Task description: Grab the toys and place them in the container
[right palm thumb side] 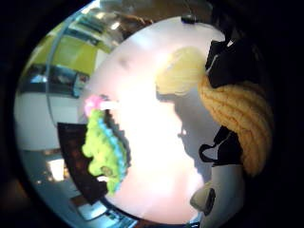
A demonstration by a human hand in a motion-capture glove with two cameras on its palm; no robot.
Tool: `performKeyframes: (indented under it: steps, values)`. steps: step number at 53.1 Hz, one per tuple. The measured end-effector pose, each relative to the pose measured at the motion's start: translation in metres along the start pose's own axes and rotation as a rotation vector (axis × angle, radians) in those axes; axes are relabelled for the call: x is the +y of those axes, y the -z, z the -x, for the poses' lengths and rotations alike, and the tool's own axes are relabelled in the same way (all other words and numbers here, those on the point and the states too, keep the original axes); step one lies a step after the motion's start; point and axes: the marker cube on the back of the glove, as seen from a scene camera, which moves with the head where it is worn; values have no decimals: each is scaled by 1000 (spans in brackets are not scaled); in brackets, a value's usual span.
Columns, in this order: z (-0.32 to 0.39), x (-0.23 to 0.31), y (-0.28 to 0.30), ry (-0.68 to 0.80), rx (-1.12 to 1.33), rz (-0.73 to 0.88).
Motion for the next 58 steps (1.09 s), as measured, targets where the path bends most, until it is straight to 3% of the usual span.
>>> performKeyframes:
  steps: [18, 32, 45, 58]
  values:
    - [23, 37, 172, 31, 10, -168]
    - [91, 87, 278, 80, -1, -283]
    - [196, 128, 310, 181, -45, -344]
    - [304, 174, 300, 298, -59, -353]
